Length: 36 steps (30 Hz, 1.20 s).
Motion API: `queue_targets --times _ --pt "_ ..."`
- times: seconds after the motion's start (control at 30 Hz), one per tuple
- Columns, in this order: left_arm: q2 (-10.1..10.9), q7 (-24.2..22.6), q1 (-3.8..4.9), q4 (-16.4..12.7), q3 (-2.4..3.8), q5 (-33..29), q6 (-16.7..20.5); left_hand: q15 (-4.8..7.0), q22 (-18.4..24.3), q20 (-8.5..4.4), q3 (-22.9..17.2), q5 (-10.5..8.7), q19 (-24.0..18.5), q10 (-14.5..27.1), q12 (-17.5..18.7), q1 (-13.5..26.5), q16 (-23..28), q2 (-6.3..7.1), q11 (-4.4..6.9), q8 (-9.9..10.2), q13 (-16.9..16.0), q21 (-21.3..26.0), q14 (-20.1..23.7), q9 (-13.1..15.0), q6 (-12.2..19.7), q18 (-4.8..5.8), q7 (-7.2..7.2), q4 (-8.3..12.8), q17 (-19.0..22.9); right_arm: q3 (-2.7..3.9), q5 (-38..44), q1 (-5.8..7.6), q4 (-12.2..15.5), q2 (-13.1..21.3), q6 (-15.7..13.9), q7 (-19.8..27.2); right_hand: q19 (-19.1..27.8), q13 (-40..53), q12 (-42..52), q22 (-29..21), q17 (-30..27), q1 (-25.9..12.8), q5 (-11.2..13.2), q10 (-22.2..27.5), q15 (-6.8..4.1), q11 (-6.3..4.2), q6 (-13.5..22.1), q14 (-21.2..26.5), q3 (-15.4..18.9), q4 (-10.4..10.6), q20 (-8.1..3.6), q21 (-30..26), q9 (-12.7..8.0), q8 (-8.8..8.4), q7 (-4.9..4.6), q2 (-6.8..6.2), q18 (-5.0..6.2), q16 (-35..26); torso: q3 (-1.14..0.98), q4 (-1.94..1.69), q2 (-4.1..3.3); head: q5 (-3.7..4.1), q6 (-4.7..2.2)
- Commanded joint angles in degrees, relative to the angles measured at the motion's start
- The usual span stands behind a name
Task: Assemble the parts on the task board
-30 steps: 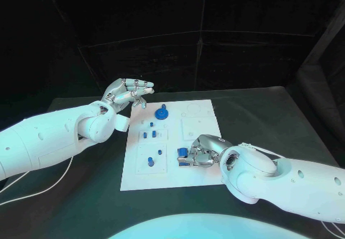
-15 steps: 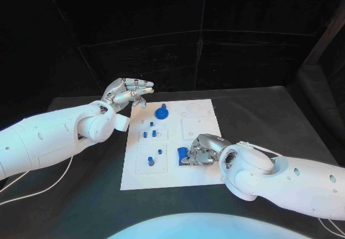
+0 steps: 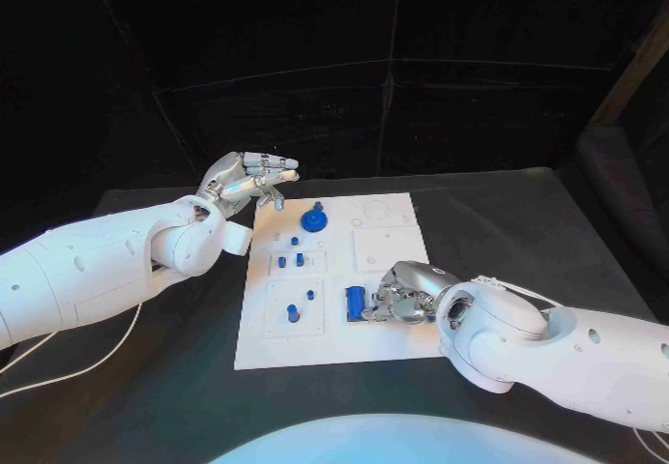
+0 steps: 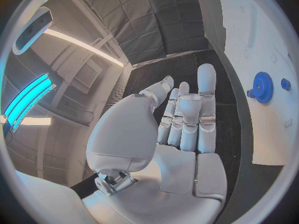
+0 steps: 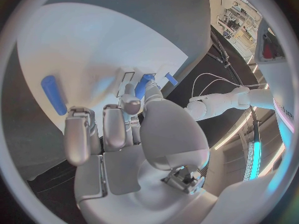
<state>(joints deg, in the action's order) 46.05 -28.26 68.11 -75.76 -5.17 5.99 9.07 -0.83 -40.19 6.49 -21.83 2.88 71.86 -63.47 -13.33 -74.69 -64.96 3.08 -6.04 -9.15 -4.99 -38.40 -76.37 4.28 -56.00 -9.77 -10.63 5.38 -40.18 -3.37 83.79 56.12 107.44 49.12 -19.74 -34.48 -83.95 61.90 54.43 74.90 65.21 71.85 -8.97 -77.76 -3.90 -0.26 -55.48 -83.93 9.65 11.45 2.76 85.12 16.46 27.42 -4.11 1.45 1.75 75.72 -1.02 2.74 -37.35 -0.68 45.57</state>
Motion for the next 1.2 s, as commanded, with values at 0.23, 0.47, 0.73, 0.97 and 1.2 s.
queue_targets --times 0.23,0.47,0.73,0.97,1.2 --pt "0.12 -0.25 0.08 0.04 0.02 -0.2 -0.21 -0.04 0.06 0.0 0.17 -0.02 -0.27 0.44 -0.34 -0.18 -0.09 -0.6 0.02 -0.2 -0.05 0.33 0.47 -0.04 0.5 -0.69 0.08 0.01 0.06 0.07 -10.79 0.56 3.24 4.44 -1.71 7.55 -0.25 -0.73 -1.21 8.02 -0.77 0.6 1.29 1.1 0.36 0.55 1.91 -1.73 2.07 0.68 0.18 -0.74 -0.28 -1.03 -0.66 -0.88 0.36 -0.7 0.01 0.03 -0.05 0.43 -0.12" --pt "0.2 -0.26 0.08 0.04 0.0 -0.2 -0.15 -0.04 0.06 0.0 0.17 -0.02 -0.27 0.44 -0.34 -0.18 -0.09 -0.6 0.02 -0.2 -0.05 0.33 0.47 -0.04 0.5 -0.69 0.08 0.01 0.06 0.1 -7.15 2.57 3.46 9.92 -1.68 7.03 -0.58 -0.82 -1.42 8.43 -0.29 3.89 -1.79 1.27 0.49 0.72 2.38 -1.86 1.78 -0.67 0.31 -0.46 -0.62 -1.92 -0.96 0.58 0.25 -0.49 0.12 -0.09 0.04 0.89 -0.07" --pt "0.33 -0.3 0.07 -0.07 -0.03 -0.2 -0.1 -0.04 0.06 0.0 0.17 -0.02 -0.27 0.44 -0.34 -0.18 -0.09 -0.6 0.02 -0.2 -0.05 0.33 0.47 -0.04 0.5 -0.69 0.08 0.01 0.06 0.07 0.94 3.09 3.18 13.52 -1.51 5.77 -1.12 -0.68 -1.26 9.11 0.4 5.14 -3.68 1.09 0.63 0.88 2.16 -1.99 2.0 -0.93 0.46 0.06 -1.21 -3.25 -1.19 1.39 0.05 -0.12 -0.02 0.19 -0.02 1.52 -0.19" --pt "0.24 -0.31 0.04 -0.01 -0.1 -0.2 -0.22 -0.04 0.1 0.0 0.28 -0.02 -0.23 0.52 -0.5 -0.22 -0.14 -0.67 0.03 -0.33 -0.08 0.39 0.49 -0.03 0.54 -0.69 0.08 0.01 0.12 0.04 5.57 3.09 2.05 13.57 -0.54 3.28 -1.28 -0.72 -1.29 9.3 0.57 4.55 -4.01 0.9 0.57 0.76 0.93 -2.01 2.97 -0.15 0.46 0.2 -1.3 -3.46 -0.98 1.41 0.01 -0.04 -0.04 0.15 -0.02 2.38 -0.34" --pt "0.18 -0.26 0.0 0.06 -0.27 -0.2 -0.3 -0.04 0.1 0.0 0.31 -0.03 -0.22 0.53 -0.51 -0.2 -0.13 -0.65 0.02 -0.34 -0.08 0.39 0.5 -0.03 0.55 -0.69 0.07 0.01 0.16 0.0 6.67 2.96 0.72 12.43 4.54 1.39 -1.47 -0.49 -1.0 9.55 0.91 3.62 -3.63 0.61 0.41 0.53 -0.17 -2.06 4.49 0.97 0.35 0.38 -1.14 -3.29 -0.65 0.77 -0.06 0.12 -0.05 -0.14 -0.05 2.53 -0.32"
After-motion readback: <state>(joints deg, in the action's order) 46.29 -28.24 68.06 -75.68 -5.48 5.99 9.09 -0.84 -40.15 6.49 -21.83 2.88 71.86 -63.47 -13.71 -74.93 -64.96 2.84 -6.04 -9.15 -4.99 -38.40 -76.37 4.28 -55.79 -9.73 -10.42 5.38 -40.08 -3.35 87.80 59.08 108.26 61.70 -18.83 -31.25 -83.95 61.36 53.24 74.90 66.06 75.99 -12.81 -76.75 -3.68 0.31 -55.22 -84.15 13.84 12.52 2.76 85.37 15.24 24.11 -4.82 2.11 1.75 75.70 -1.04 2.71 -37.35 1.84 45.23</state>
